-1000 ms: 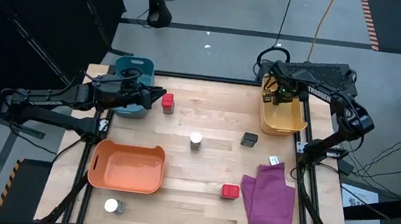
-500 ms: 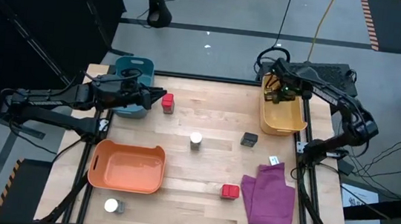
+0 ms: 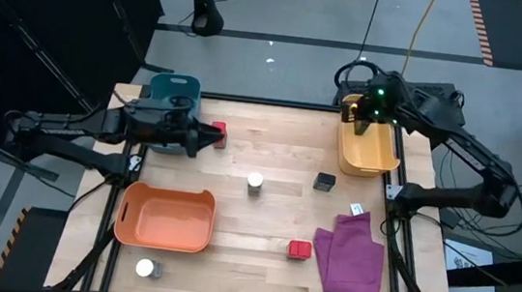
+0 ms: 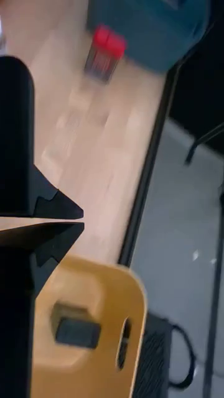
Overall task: Sort spices by type
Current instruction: Put the top white seasoning bottle into the orange bin
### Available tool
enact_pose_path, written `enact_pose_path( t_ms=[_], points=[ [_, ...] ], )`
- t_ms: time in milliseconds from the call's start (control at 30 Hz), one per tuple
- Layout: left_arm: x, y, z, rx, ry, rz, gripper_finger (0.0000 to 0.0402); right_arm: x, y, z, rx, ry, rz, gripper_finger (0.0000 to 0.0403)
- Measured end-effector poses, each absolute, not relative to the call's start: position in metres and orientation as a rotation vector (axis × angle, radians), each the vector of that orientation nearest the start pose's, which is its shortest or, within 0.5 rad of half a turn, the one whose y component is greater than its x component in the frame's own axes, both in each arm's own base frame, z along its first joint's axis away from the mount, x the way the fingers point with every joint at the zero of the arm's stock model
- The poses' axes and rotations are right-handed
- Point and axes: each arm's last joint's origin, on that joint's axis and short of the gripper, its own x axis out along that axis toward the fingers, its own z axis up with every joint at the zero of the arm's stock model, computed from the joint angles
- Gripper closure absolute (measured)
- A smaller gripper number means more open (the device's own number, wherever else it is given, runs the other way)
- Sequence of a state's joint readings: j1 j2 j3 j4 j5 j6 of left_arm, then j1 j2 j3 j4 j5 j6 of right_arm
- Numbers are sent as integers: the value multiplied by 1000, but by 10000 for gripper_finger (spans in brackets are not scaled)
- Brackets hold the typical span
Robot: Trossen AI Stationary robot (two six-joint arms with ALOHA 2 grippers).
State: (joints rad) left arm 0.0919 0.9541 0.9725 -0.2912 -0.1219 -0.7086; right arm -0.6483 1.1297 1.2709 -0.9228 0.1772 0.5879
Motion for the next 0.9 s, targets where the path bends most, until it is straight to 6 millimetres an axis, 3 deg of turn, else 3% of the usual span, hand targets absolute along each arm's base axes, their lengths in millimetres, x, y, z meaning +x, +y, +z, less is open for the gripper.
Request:
enact_pose_path(
  t_ms=[167, 300, 500, 700, 900],
  points=[
    [234, 22, 378, -531, 360, 256, 206, 163, -122, 373, 722, 495, -976, 403],
    [260, 23, 382, -331, 489, 179, 206, 166, -121, 372, 719, 506, -964, 403],
    [287, 23, 360, -87, 620, 69, 206, 170, -117, 371, 710, 521, -940, 403],
    [310, 25, 333, -19, 720, 52, 206, 172, -114, 371, 703, 528, -924, 403],
    [331, 25, 304, -68, 811, 63, 200, 173, -111, 371, 690, 537, -907, 403]
  ],
)
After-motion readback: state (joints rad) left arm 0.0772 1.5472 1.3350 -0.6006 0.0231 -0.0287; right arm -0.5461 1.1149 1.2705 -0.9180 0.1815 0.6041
